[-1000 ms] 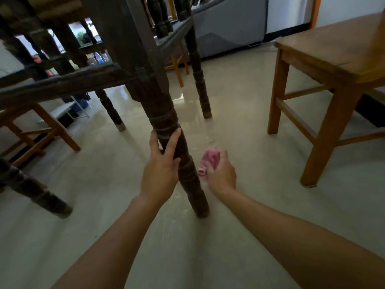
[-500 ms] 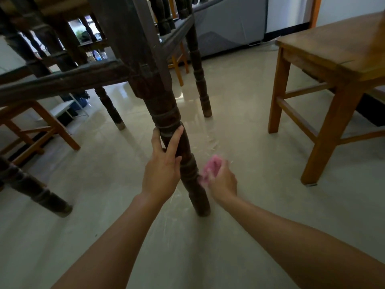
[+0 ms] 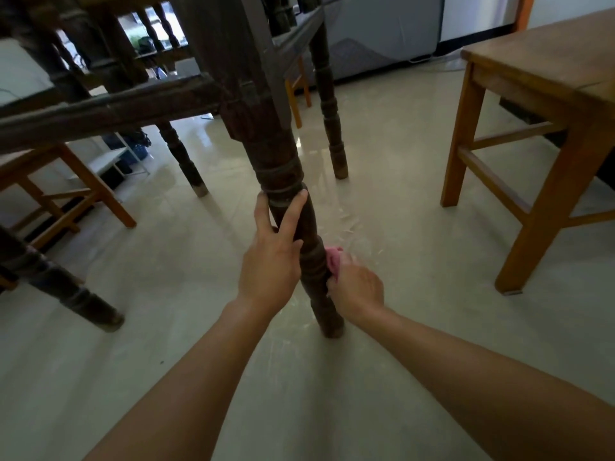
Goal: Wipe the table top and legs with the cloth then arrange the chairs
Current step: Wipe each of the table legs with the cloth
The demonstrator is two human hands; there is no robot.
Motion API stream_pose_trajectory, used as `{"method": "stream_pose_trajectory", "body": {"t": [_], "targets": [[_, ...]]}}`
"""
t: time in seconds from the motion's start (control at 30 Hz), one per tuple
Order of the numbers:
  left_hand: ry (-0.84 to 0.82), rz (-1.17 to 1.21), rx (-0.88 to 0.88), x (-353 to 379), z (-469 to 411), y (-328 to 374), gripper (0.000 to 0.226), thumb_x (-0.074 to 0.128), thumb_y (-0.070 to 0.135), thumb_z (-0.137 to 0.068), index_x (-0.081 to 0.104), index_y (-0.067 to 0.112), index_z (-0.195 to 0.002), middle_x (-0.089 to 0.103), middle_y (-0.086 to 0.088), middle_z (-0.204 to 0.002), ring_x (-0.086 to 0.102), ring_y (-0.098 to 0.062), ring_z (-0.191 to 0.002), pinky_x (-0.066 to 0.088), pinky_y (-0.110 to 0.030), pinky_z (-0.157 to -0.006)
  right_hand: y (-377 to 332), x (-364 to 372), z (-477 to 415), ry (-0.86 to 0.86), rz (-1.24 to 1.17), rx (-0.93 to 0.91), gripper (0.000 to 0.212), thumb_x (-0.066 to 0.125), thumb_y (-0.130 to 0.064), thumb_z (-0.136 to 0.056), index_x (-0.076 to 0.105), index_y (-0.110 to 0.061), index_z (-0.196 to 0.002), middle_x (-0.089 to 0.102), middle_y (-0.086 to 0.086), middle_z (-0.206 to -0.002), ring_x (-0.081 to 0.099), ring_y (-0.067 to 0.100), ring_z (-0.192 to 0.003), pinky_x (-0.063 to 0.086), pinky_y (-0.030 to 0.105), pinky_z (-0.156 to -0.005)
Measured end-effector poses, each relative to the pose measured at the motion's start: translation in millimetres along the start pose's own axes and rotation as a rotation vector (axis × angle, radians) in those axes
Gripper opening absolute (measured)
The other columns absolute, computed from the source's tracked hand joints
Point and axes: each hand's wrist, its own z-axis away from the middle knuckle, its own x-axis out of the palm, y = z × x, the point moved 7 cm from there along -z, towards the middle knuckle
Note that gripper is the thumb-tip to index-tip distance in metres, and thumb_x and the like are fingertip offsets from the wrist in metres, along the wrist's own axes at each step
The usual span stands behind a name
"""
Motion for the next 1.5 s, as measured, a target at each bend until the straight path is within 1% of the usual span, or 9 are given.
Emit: {"method": "stream_pose_trajectory", "body": {"t": [0.17, 0.3, 0.5, 0.63, 0.8, 0.97, 1.2, 1.4, 1.5], "targets": [[0.009, 0.016, -0.011, 1, 1, 0, 0.084, 0.061, 0.005, -0.089, 0.012, 0.041, -0.148, -0.004, -0.005, -0.159, 0.059, -0.026, -0.110, 0.049, -0.029, -0.087, 9, 26, -2, -0.111, -0.562, 0.153, 0.030, 0.038, -0.047, -0.096, 0.051, -0.039, -0.121, 0.056, 0.005, -0.104, 0.063, 0.023, -0.080, 0.059, 0.047, -0.077], [0.008, 0.017, -0.004, 1, 0, 0, 0.085, 0.061, 0.005, -0.089, 0.012, 0.041, -0.148, -0.004, -0.005, -0.159, 0.058, -0.027, -0.113, 0.049, -0.031, -0.090, 10, 24, -1, -0.175, -0.812, 0.368, 0.045, 0.035, -0.060, -0.097, 0.054, -0.019, -0.105, 0.065, 0.011, -0.079, 0.070, 0.032, -0.074, 0.059, 0.038, -0.065], [-0.009, 0.028, -0.020, 0, 0, 0, 0.083, 0.060, 0.006, -0.090, 0.012, 0.040, -0.149, -0.005, -0.004, -0.159, 0.059, -0.026, -0.111, 0.049, -0.030, -0.089, 20, 24, 6, -0.036, -0.695, 0.264, 0.010, 0.049, -0.030, -0.101, 0.056, -0.030, -0.108, 0.067, -0.001, -0.095, 0.072, 0.019, -0.068, 0.062, 0.040, -0.063], [-0.023, 0.031, -0.016, -2, 0, 0, 0.083, 0.059, 0.007, -0.091, 0.011, 0.041, -0.149, -0.006, -0.003, -0.159, 0.058, -0.026, -0.113, 0.049, -0.033, -0.091, 53, 27, 27, -0.179, -0.455, 0.239, 0.009, 0.051, -0.025, -0.101, 0.058, -0.028, -0.105, 0.065, 0.000, -0.098, 0.066, 0.016, -0.067, 0.054, 0.023, -0.048], [-0.012, 0.025, -0.005, -2, 1, -1, 0.085, 0.059, 0.005, -0.090, 0.010, 0.042, -0.148, -0.004, -0.006, -0.159, 0.059, -0.027, -0.111, 0.050, -0.034, -0.090, 30, 1, 16, 0.135, -0.129, -0.004, 0.024, 0.047, -0.038, -0.101, 0.051, -0.023, -0.120, 0.063, -0.006, -0.098, 0.065, 0.016, -0.072, 0.057, 0.028, -0.055], [-0.010, 0.013, 0.009, -1, 1, -1, 0.086, 0.060, 0.004, -0.090, 0.009, 0.044, -0.147, -0.004, -0.005, -0.158, 0.060, -0.027, -0.108, 0.052, -0.034, -0.088, 25, 103, 92, -0.532, -0.125, -0.084, 0.016, 0.052, -0.036, -0.090, 0.064, -0.027, -0.083, 0.061, -0.006, -0.077, 0.057, 0.011, -0.064, 0.057, 0.039, -0.074], [-0.023, 0.017, -0.021, 0, 2, -2, 0.087, 0.060, 0.006, -0.090, 0.008, 0.043, -0.148, -0.006, -0.003, -0.159, 0.059, -0.026, -0.110, 0.049, -0.029, -0.089, 51, 12, 7, 0.058, -0.512, 0.364, 0.013, 0.052, -0.017, -0.099, 0.058, -0.021, -0.110, 0.061, -0.002, -0.093, 0.065, 0.013, -0.071, 0.059, 0.029, -0.059], [0.045, 0.038, 0.012, 2, 6, 1, 0.087, 0.061, 0.008, -0.090, 0.007, 0.041, -0.149, -0.004, -0.008, -0.159, 0.060, -0.020, -0.105, 0.045, -0.022, -0.084, 42, 82, 78, -0.395, -0.455, 0.475, 0.012, 0.053, -0.004, -0.095, 0.062, -0.010, -0.099, 0.060, 0.000, -0.079, 0.062, 0.011, -0.057, 0.053, 0.017, -0.050], [0.002, 0.046, 0.012, 16, 22, -5, 0.083, 0.057, 0.011, -0.094, 0.004, 0.044, -0.149, -0.004, -0.008, -0.159, 0.055, -0.017, -0.110, 0.042, -0.019, -0.084, 74, 64, 57, -0.246, -0.417, 0.543, 0.014, 0.058, -0.017, -0.096, 0.067, -0.008, -0.103, 0.066, 0.002, -0.073, 0.061, 0.009, -0.051, 0.051, 0.017, -0.046]]}}
